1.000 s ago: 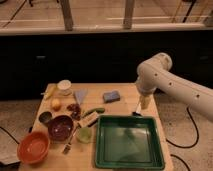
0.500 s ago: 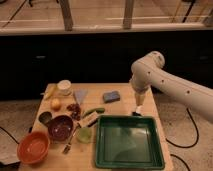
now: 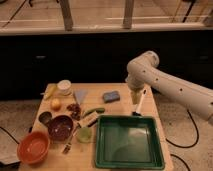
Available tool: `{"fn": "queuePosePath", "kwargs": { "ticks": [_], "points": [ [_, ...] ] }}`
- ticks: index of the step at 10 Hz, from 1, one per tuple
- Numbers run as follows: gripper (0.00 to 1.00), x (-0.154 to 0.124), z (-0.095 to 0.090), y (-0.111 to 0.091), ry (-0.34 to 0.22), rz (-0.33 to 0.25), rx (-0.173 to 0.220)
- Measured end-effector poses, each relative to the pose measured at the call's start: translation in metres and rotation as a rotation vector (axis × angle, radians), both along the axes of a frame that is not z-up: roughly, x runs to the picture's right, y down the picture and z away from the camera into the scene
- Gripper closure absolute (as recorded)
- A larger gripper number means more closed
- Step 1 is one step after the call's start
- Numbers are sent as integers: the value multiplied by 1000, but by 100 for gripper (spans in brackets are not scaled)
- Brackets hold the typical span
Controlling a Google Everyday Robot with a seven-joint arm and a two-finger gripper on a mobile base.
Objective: Place sponge in tray
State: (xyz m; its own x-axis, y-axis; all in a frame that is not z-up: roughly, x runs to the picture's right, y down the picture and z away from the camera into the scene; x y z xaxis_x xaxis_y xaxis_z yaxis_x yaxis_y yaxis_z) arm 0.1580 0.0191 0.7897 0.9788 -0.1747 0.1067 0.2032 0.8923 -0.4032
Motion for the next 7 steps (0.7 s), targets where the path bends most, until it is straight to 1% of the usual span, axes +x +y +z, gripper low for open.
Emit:
{"fn": "queuePosePath", "kwargs": {
  "ticks": [2,4,6,7],
  "points": [
    [20,-8,6,-2,-16,-10,-3],
    [20,-8,13,-4,-18,-14,-3],
    [20,-18,19,-5,-31,-19,-8],
    [20,-15,21,-5,-29,-20,-9]
  ]
}}
